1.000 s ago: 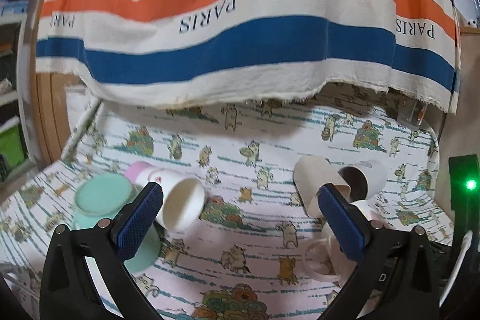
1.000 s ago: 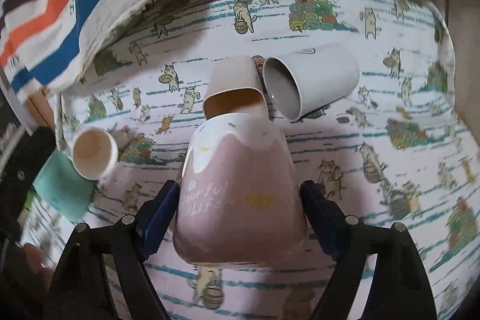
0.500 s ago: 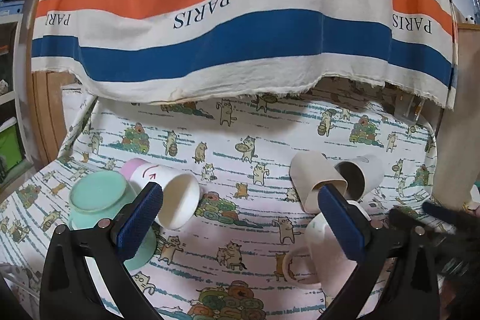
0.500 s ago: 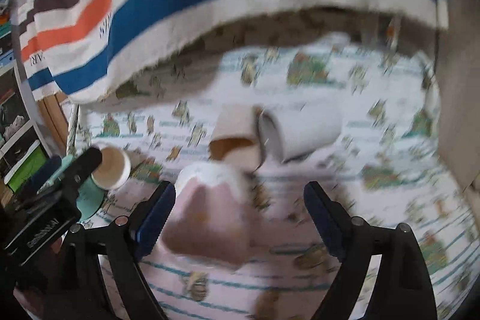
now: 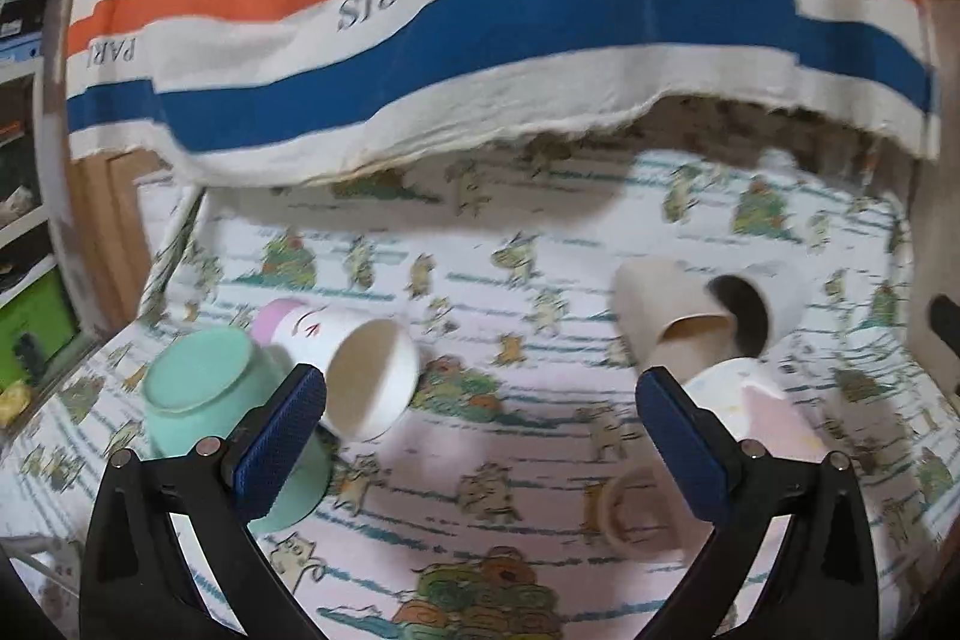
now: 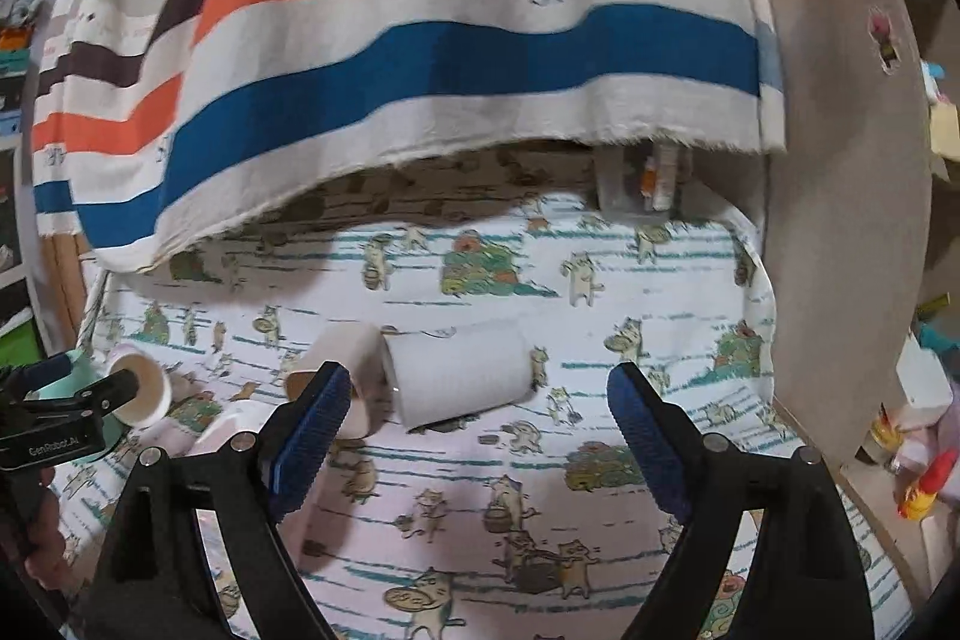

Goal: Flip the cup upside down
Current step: 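Grasp the pink mug with the left gripper while the right gripper releases it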

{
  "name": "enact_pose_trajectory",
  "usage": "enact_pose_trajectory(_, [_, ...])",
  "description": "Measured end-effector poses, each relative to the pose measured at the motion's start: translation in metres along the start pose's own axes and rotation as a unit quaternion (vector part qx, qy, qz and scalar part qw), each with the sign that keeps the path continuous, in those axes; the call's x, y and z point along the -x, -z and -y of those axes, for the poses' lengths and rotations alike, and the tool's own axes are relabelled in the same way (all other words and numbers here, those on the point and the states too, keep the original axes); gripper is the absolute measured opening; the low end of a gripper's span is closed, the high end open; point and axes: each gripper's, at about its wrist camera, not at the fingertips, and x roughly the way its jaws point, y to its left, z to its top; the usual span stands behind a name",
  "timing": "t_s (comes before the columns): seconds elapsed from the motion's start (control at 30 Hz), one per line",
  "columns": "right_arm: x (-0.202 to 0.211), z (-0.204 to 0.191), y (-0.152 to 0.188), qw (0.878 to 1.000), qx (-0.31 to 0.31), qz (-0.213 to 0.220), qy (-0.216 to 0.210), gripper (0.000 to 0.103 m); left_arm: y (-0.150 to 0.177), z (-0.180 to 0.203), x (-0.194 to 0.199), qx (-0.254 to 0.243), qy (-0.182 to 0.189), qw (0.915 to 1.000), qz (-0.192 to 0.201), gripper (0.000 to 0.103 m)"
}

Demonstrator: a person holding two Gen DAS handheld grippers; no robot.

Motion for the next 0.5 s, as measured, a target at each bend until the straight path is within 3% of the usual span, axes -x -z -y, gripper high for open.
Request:
enact_pose_trajectory(0.1, [-0.001,0.004,0.000,1.000,-0.010,-0.009,-0.009,0.089,-0.002,-0.004,0.003,0.026,0.014,0.9991,-0.031,0.103])
enact_pose_trajectory(0.23, [0.002,0.008,-0.001,0.999,-0.021,-0.013,-0.023,0.089,0.003,0.017,0.021,0.013,0.014,0.9987,-0.048,0.103])
enact_pose_trajectory(0.5, [0.022,0.014,-0.003,0.999,-0.032,0.035,0.003,0.092,0.026,0.077,0.028,-0.009,0.043,0.9954,-0.085,0.103])
